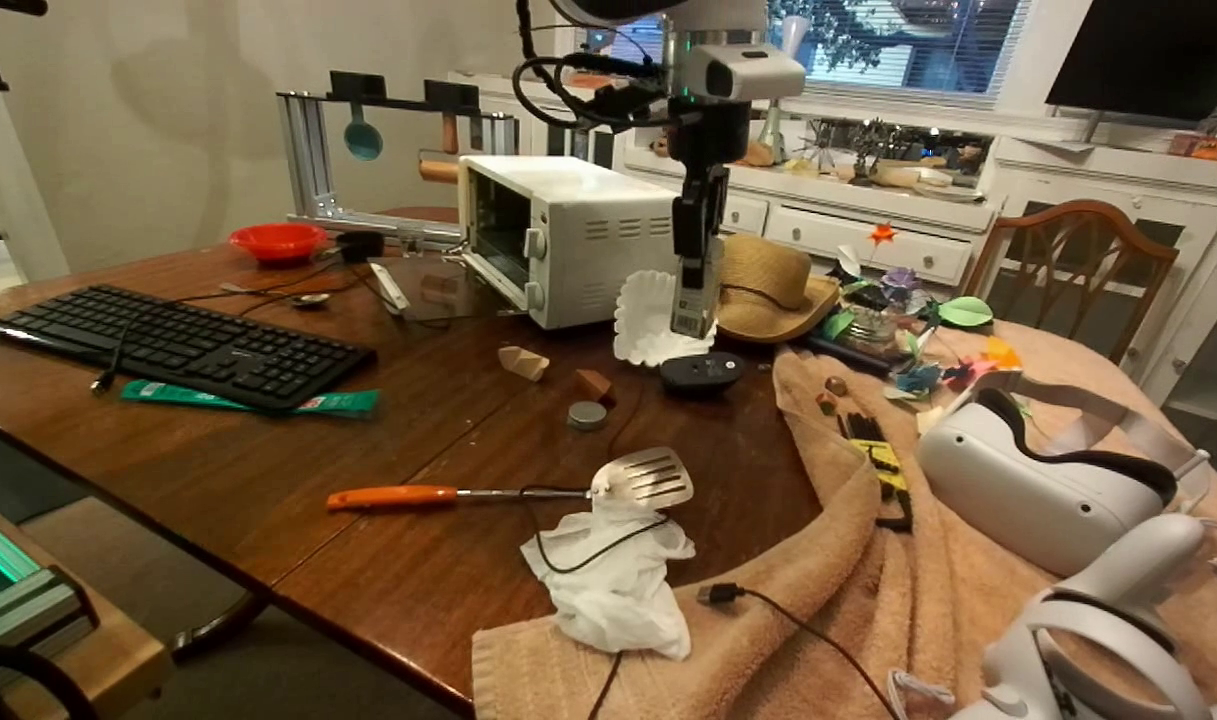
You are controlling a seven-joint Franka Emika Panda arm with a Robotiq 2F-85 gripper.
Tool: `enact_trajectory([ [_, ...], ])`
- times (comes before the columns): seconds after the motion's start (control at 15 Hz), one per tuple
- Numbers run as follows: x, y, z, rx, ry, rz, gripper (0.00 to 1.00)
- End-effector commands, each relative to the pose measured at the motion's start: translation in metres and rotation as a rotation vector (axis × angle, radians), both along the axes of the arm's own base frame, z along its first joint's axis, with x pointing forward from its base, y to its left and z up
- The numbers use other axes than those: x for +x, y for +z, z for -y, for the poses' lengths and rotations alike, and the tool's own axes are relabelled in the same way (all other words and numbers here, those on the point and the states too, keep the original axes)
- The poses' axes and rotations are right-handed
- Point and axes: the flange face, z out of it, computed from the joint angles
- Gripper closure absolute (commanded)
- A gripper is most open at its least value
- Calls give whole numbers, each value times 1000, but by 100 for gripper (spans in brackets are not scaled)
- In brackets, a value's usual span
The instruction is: Put the jar on the table
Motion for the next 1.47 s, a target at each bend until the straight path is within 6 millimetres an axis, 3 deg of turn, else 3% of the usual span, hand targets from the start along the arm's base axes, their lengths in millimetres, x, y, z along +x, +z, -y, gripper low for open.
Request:
enact_trajectory([
  [0.0, -1, -2, 6, 0, -29, -4, 51],
  [0.13, -1, -3, 9, -1, -52, -4, 51],
  [0.2, 0, -2, 8, -3, -55, -2, 76],
  [0.4, 9, -10, 8, -21, -50, -18, 76],
  [1.4, -11, -73, 87, 28, -163, -47, 76],
])
